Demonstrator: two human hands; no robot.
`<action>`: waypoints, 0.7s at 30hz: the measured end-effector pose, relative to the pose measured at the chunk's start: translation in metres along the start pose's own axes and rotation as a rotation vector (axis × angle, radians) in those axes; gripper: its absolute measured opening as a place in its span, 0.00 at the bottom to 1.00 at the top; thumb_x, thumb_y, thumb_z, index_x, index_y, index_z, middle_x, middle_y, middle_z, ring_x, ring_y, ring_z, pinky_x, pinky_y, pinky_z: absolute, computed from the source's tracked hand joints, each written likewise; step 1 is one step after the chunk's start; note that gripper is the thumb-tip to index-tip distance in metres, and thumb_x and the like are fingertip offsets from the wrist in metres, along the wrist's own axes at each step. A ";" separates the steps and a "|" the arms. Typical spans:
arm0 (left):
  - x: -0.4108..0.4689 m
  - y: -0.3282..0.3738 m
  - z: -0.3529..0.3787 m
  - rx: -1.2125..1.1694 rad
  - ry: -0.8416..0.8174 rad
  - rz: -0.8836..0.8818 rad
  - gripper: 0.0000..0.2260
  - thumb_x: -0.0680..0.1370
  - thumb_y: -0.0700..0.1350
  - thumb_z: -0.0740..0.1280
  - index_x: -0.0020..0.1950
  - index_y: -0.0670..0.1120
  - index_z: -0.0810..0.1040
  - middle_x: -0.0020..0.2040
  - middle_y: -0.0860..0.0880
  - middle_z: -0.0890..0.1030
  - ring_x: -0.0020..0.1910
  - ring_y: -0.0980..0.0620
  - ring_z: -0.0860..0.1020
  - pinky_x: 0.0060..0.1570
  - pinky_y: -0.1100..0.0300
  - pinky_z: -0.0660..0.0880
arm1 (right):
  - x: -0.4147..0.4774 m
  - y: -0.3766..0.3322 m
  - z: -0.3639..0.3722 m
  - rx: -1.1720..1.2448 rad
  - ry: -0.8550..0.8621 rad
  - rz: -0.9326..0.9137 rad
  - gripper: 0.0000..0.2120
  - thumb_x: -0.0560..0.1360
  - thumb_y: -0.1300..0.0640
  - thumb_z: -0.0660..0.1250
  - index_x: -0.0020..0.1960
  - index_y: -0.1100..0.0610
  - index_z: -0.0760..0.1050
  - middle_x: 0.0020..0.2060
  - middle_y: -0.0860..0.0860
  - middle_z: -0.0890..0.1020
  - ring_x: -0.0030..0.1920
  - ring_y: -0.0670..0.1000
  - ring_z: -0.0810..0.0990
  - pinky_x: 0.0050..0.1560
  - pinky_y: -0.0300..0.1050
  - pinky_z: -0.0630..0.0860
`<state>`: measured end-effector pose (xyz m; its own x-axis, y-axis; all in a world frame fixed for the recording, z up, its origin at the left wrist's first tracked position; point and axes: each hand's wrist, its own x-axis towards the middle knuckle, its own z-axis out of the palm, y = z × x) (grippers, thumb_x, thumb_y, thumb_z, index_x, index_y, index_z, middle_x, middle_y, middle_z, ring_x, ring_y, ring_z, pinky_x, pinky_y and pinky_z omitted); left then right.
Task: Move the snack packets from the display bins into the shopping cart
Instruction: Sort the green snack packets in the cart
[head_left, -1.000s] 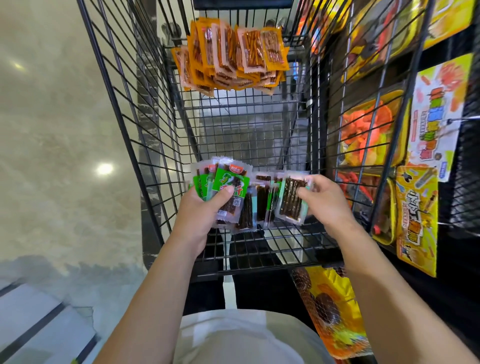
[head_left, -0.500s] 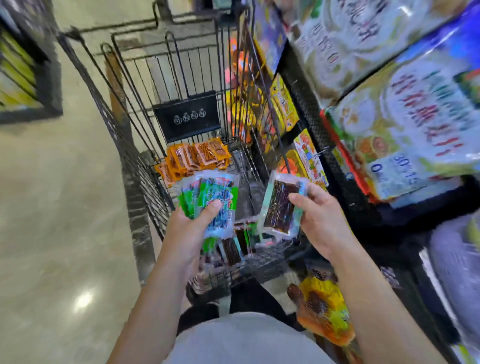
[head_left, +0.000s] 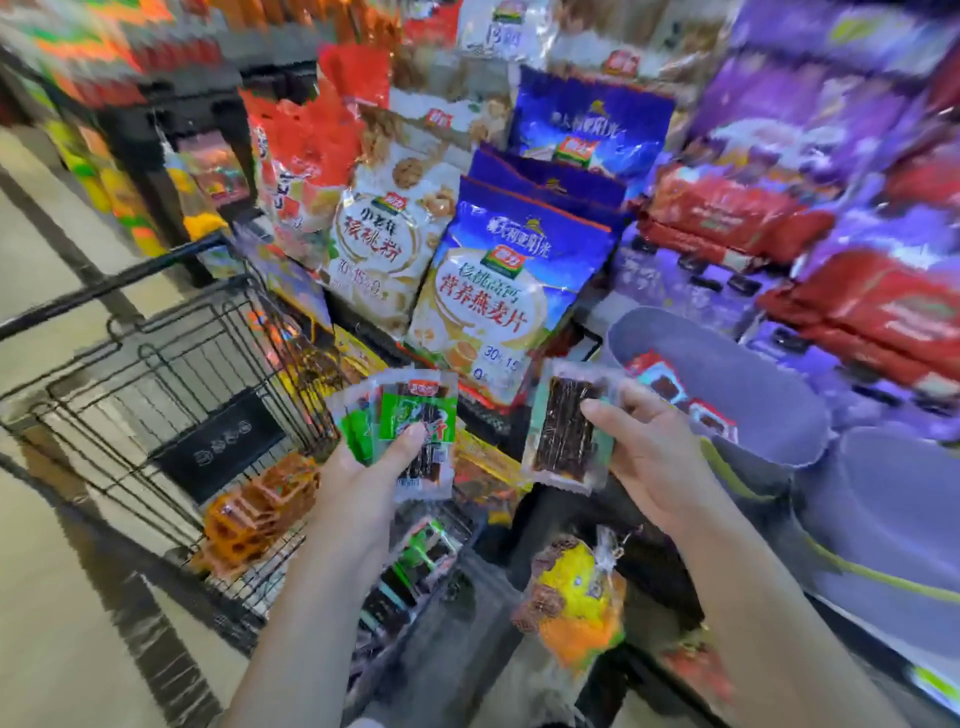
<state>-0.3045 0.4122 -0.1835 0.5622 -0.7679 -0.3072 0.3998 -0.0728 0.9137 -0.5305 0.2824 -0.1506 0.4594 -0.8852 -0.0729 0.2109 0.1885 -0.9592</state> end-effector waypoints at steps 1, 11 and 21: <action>-0.002 0.001 0.016 -0.002 -0.021 0.004 0.15 0.76 0.45 0.77 0.63 0.47 0.83 0.57 0.46 0.88 0.56 0.41 0.86 0.60 0.34 0.80 | -0.007 -0.010 -0.014 -0.002 0.001 -0.024 0.13 0.76 0.63 0.68 0.58 0.56 0.84 0.52 0.57 0.86 0.48 0.55 0.86 0.49 0.54 0.83; -0.032 -0.028 0.208 0.035 -0.368 0.072 0.11 0.75 0.44 0.75 0.58 0.45 0.86 0.52 0.42 0.89 0.44 0.44 0.87 0.36 0.49 0.85 | -0.080 -0.081 -0.193 -0.016 0.255 -0.211 0.09 0.77 0.61 0.71 0.56 0.55 0.83 0.47 0.57 0.86 0.34 0.53 0.86 0.26 0.42 0.79; -0.096 -0.091 0.388 0.203 -0.604 -0.139 0.05 0.76 0.46 0.77 0.52 0.51 0.88 0.48 0.48 0.89 0.36 0.46 0.86 0.44 0.49 0.82 | -0.148 -0.119 -0.366 -0.085 0.497 -0.225 0.06 0.74 0.57 0.73 0.50 0.51 0.85 0.49 0.55 0.87 0.50 0.55 0.86 0.52 0.53 0.83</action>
<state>-0.6752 0.2454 -0.1338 -0.0145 -0.9609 -0.2766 0.2612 -0.2706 0.9266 -0.9388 0.2353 -0.1260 -0.0560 -0.9978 0.0356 0.1770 -0.0450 -0.9832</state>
